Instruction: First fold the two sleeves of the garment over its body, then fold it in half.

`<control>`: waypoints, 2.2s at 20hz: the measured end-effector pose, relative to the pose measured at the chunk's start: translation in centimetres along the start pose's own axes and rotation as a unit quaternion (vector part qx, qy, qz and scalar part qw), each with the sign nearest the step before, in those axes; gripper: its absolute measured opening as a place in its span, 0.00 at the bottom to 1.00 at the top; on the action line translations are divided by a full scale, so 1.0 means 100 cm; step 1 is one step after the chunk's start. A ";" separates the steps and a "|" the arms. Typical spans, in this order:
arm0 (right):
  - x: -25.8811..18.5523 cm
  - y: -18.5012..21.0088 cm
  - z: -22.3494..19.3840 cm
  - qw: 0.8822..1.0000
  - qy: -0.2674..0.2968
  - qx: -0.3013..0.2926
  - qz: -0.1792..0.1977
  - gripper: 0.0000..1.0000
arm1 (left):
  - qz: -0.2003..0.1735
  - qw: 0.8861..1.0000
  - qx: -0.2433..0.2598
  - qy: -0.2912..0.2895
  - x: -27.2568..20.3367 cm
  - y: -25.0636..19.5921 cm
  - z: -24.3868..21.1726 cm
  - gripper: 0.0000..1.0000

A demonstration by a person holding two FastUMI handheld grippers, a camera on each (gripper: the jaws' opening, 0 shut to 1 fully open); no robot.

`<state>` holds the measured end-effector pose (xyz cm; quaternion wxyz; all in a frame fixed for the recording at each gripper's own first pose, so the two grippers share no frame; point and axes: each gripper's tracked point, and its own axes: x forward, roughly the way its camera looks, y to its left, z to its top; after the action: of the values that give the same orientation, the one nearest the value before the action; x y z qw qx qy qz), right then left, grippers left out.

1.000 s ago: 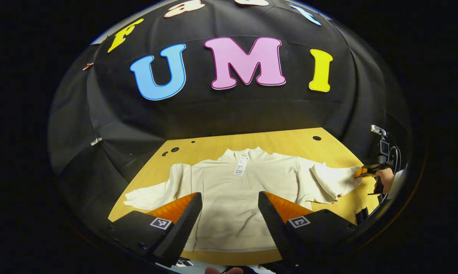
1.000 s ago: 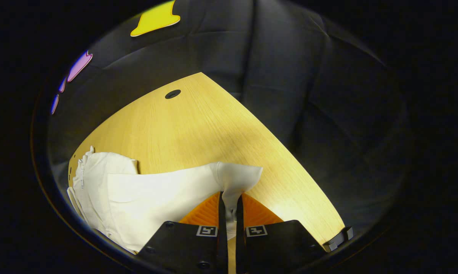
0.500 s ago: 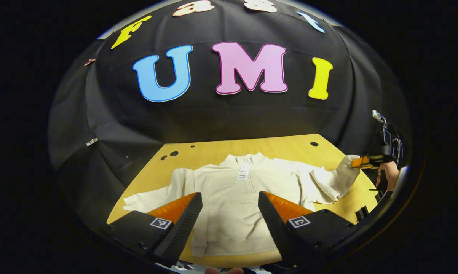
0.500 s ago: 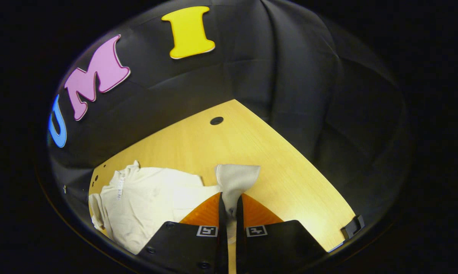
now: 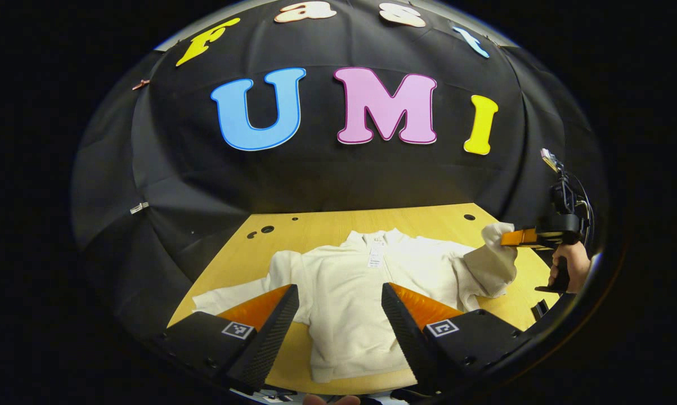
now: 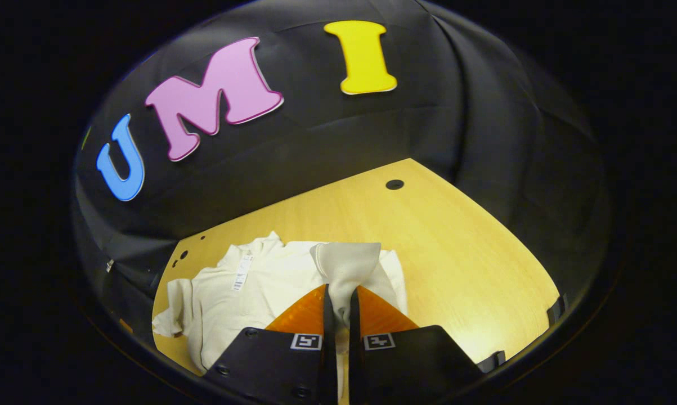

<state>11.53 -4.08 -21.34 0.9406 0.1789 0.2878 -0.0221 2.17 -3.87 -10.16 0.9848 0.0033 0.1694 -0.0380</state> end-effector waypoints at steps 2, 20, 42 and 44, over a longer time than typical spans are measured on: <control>0.001 0.031 -0.009 1.000 0.003 -0.010 0.017 0.12 | -0.002 1.000 0.003 -0.002 -0.001 0.011 0.000 0.95; 0.072 0.144 -0.151 0.990 0.135 -0.034 -0.019 0.12 | -0.021 0.983 -0.138 0.123 0.017 0.091 -0.073 0.98; 0.008 0.180 -0.143 0.987 0.148 -0.049 0.042 0.85 | 0.084 0.957 -0.218 0.169 0.077 0.243 -0.123 0.79; -0.010 0.170 -0.139 0.987 0.151 -0.048 0.036 0.85 | 0.095 0.957 -0.207 0.179 0.090 0.264 -0.135 0.78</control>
<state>5.74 16.65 -26.02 0.8939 0.1449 0.4208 0.0533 8.17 22.02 -26.08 0.9167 -0.1774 0.3458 0.0931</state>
